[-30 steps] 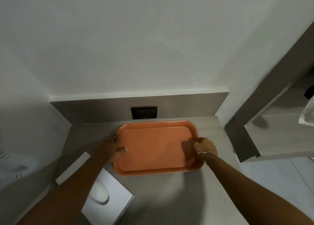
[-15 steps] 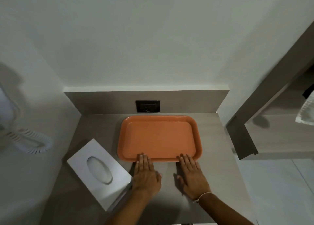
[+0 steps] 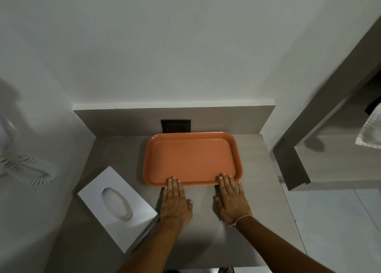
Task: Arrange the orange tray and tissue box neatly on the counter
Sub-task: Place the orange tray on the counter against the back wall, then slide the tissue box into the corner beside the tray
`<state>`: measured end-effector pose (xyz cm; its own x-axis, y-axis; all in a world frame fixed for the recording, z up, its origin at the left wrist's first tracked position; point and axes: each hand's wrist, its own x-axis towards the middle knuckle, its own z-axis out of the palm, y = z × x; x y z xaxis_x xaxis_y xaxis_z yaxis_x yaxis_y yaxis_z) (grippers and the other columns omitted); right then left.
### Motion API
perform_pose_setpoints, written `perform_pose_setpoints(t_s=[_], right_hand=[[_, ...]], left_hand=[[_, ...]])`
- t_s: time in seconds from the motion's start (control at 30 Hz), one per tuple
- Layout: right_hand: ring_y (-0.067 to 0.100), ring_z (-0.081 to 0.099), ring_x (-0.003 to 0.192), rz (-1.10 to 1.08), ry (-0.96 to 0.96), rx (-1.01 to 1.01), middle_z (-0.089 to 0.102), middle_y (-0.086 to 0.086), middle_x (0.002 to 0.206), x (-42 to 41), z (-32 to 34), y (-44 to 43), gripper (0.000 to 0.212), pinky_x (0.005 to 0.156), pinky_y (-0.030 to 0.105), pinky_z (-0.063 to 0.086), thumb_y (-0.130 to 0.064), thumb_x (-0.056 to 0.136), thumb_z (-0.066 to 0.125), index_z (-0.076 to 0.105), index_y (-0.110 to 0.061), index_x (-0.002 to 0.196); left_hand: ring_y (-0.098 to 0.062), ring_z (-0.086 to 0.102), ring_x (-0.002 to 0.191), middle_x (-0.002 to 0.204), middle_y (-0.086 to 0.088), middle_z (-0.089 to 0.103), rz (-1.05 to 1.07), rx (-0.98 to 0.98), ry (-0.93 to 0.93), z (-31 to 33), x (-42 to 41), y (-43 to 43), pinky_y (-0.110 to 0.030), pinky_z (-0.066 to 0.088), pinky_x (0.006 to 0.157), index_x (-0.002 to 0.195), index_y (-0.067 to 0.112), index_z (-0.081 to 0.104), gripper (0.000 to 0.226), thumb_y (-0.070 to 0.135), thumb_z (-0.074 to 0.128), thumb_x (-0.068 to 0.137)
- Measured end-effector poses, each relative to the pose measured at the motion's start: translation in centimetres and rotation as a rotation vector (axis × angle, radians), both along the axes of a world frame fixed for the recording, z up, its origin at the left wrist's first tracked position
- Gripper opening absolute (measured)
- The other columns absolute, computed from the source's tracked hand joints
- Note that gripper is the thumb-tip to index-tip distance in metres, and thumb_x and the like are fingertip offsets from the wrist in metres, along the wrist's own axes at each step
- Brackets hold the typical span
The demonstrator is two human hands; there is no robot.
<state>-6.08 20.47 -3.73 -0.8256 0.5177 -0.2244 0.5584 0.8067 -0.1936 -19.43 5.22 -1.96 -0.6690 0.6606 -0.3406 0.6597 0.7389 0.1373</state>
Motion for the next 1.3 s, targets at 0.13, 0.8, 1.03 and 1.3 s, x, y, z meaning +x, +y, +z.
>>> perform_pose_setpoints(t_s=[0.13, 0.8, 1.03, 1.3], right_hand=[[0.025, -0.018, 0.148, -0.006, -0.028, 0.000, -0.008, 0.007, 0.165, 0.1, -0.2, 0.0, 0.071, 0.116, 0.044, -0.013, -0.046, 0.100, 0.024, -0.009, -0.014, 0.154], [0.023, 0.003, 0.153, 0.729, 0.190, -0.285, 0.003, 0.011, 0.165, -16.5, 3.8, -15.2, 0.062, 0.124, 0.031, 0.005, -0.033, 0.104, 0.032, 0.007, -0.009, 0.155], [0.024, 0.031, 0.144, 0.693, 0.109, -0.357, -0.006, 0.002, 0.166, -16.9, 2.8, -15.4, 0.063, 0.116, 0.036, 0.033, -0.031, 0.103, 0.035, 0.006, -0.013, 0.156], [0.026, 0.026, 0.147, 0.600, 0.164, -0.461, -0.006, 0.008, 0.165, -17.0, 3.0, -16.4, 0.062, 0.118, 0.034, 0.028, -0.017, 0.101, 0.042, 0.011, -0.007, 0.154]], left_hand=[[-0.032, -0.014, 0.147, 0.159, -0.020, -0.016, -0.003, 0.003, -0.002, -0.3, 0.0, 0.0, -0.044, -0.004, 0.122, 0.144, 0.001, -0.017, 0.081, 0.047, 0.028, 0.094], [-0.030, 0.010, 0.148, 0.161, -0.017, 0.009, 0.648, 0.248, 0.015, 1.3, -3.7, -18.8, -0.042, 0.013, 0.120, 0.149, 0.008, 0.001, 0.073, 0.048, 0.030, 0.096], [-0.028, 0.006, 0.149, 0.162, -0.013, 0.003, 0.739, 0.365, -0.125, 0.4, -3.2, -18.3, -0.042, 0.016, 0.120, 0.149, 0.012, -0.007, 0.074, 0.046, 0.031, 0.096], [-0.024, 0.013, 0.148, 0.162, -0.007, 0.006, 0.674, 0.424, -0.093, 0.2, -3.7, -19.5, -0.041, 0.025, 0.116, 0.150, 0.020, -0.002, 0.069, 0.049, 0.029, 0.096]])
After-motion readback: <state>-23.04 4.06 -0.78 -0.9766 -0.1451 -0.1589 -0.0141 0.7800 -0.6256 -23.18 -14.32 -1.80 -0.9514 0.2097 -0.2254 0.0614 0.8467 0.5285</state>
